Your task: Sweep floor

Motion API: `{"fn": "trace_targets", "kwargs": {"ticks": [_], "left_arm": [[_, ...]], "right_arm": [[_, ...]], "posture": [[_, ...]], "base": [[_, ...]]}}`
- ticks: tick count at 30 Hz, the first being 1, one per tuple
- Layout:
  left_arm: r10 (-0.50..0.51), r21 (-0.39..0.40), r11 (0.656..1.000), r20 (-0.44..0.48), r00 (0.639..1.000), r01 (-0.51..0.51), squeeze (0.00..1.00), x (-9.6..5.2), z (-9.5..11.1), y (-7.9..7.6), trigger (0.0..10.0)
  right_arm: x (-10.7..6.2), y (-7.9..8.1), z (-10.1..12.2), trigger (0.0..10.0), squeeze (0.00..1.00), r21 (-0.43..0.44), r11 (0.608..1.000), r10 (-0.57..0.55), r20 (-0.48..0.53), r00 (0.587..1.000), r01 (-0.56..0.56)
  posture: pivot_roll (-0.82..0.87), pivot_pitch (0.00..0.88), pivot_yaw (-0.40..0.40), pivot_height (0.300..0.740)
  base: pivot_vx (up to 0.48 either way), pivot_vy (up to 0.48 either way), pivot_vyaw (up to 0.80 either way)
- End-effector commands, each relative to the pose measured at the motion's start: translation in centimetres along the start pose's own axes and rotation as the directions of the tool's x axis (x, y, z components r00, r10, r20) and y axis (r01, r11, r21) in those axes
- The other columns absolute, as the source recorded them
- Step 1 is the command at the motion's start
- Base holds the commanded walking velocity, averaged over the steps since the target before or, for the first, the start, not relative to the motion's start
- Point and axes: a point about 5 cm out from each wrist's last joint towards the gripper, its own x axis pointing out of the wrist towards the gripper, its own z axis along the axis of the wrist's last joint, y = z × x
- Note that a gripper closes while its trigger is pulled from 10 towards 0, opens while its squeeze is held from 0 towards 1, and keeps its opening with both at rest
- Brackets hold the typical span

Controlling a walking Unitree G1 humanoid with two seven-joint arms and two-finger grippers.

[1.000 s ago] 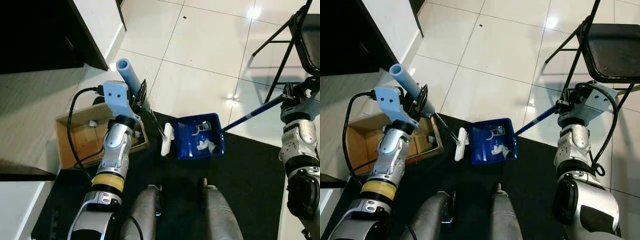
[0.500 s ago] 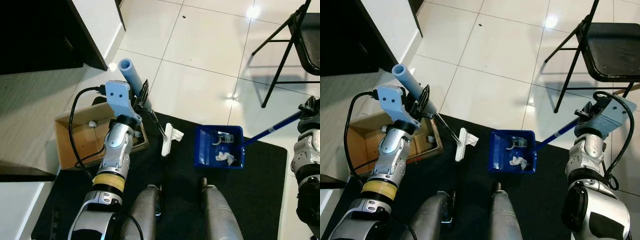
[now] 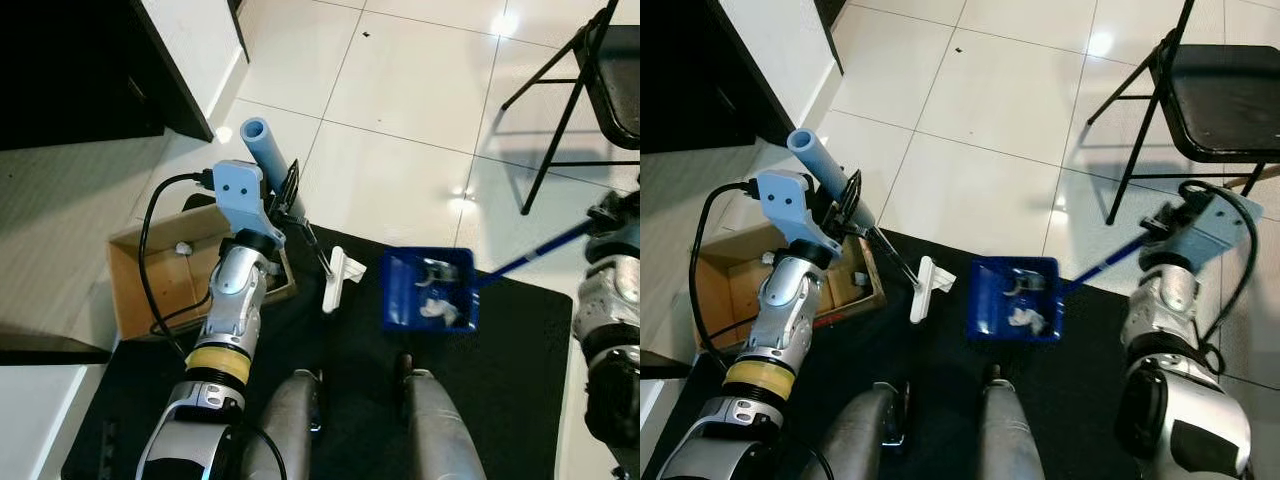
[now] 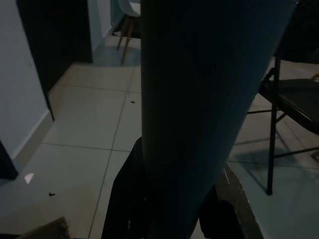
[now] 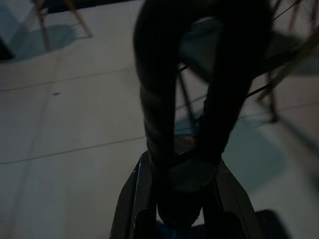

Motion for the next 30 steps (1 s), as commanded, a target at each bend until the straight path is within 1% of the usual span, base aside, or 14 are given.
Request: {"fn": "trace_targets", "kwargs": {"ticks": [1, 6, 11, 16, 19, 20, 23, 24, 25, 30], "left_arm": [[-0.008, -0.029, 1.0, -0.017, 1.0, 0.008, 0.0, -0.4, -0.6, -0.6, 10.0], [-0.016, -0.028, 0.999, -0.019, 1.0, 0.016, 0.0, -0.4, -0.6, -0.7, 10.0], [-0.023, -0.028, 0.999, -0.021, 1.0, 0.022, 0.0, -0.3, -0.6, -0.8, 10.0], [-0.024, -0.026, 0.999, -0.02, 1.0, 0.023, 0.0, -0.3, -0.5, -0.7, 10.0], [-0.023, -0.024, 0.999, -0.019, 1.0, 0.023, 0.0, -0.3, -0.5, -0.7, 10.0], [-0.023, -0.024, 0.999, -0.019, 1.0, 0.023, 0.0, -0.3, -0.5, -0.7, 10.0], [-0.024, -0.024, 0.999, -0.019, 1.0, 0.024, 0.0, -0.2, -0.5, -0.7, 10.0], [-0.025, -0.023, 0.999, -0.017, 1.0, 0.025, 0.0, -0.1, -0.5, -0.8, 10.0], [-0.026, -0.023, 0.999, -0.016, 1.0, 0.026, 0.0, -0.1, -0.4, -0.8, 10.0], [-0.026, -0.021, 0.999, -0.016, 1.0, 0.025, 0.0, 0.0, -0.4, -0.7, 10.0]], "right_arm": [[-0.3, -0.3, -0.7, 10.0, 0.0, 0.036, 0.999, -0.019, -0.035, 0.999, 0.02], [-0.7, -0.1, -1.7, 10.0, 0.0, 0.073, 0.996, -0.037, -0.067, 0.997, 0.042], [-1.2, -0.1, -2.3, 10.0, 0.0, 0.084, 0.995, -0.044, -0.079, 0.996, 0.05], [-1.0, -0.6, -1.7, 10.0, 0.0, 0.093, 0.993, -0.066, -0.051, 0.997, 0.071], [-0.7, -1.9, -0.7, 10.0, 0.0, 0.106, 0.986, -0.129, -0.009, 0.992, 0.129], [-0.7, -1.9, -0.7, 10.0, 0.0, 0.106, 0.986, -0.129, -0.009, 0.992, 0.129], [-0.6, -2.9, -0.2, 10.0, 0.0, 0.09, 0.982, -0.169, -0.006, 0.986, 0.169], [-0.5, -3.1, -0.1, 10.0, 0.0, 0.075, 0.982, -0.172, -0.009, 0.985, 0.172], [-0.4, -3.2, 0.0, 10.0, 0.0, 0.039, 0.986, -0.161, -0.015, 0.987, 0.162], [-0.4, -2.8, 0.0, 10.0, 0.0, 0.01, 0.992, -0.128, -0.016, 0.992, 0.129]], "posture": [[0.09, 0.401, 0.032, 0.74], [0.1, 0.401, 0.032, 0.74], [0.1, 0.399, 0.033, 0.74], [0.1, 0.398, 0.033, 0.74], [0.1, 0.398, 0.034, 0.74], [0.1, 0.398, 0.034, 0.74], [0.1, 0.395, 0.034, 0.74], [0.1, 0.395, 0.034, 0.74], [0.1, 0.391, 0.035, 0.74], [0.09, 0.387, 0.036, 0.74]], "base": [[0.0, 0.0, 0.0], [0.0, 0.0, 0.0], [0.0, 0.0, 0.0], [0.0, 0.0, 0.0], [0.0, 0.0, 0.0], [0.0, 0.0, 0.0], [0.0, 0.0, 0.0], [0.0, 0.0, 0.0], [0.0, 0.0, 0.0], [0.0, 0.0, 0.0]]}}
